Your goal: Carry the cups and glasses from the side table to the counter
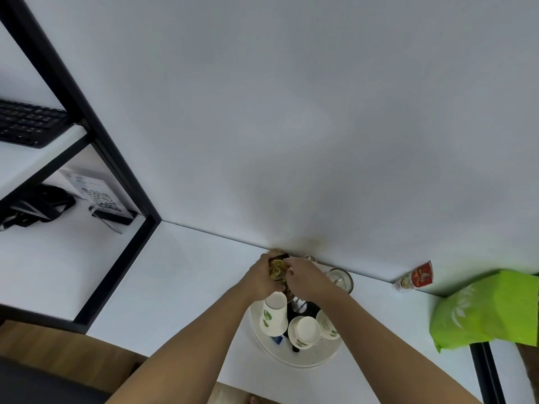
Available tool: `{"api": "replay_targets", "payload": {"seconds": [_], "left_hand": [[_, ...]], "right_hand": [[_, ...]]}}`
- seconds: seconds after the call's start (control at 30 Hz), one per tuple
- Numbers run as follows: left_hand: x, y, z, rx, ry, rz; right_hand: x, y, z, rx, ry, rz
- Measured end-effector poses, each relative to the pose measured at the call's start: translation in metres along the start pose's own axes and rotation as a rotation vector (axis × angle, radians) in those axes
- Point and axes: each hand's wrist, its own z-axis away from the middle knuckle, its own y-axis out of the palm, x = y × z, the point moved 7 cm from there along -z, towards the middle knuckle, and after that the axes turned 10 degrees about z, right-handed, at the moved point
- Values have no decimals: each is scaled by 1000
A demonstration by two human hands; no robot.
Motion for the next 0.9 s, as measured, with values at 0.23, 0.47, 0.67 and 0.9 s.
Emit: {"api": "replay_targets", "payload": {"seconds": [0.23,0.47,0.67,0.9], "left_hand": [[0,4,-8,-26,-53,30],[-9,2,-5,23,-57,55],[-52,-32,12,-11,21,-109],[-148,-111,53,-170,215,-309]], "right_hand": [[-5,6,-6,12,-6,-18],[-8,9,-2,-14,0,-68],[15,-32,8,-113,-62,-69],[55,-123,35,-276,-166,-100]]}}
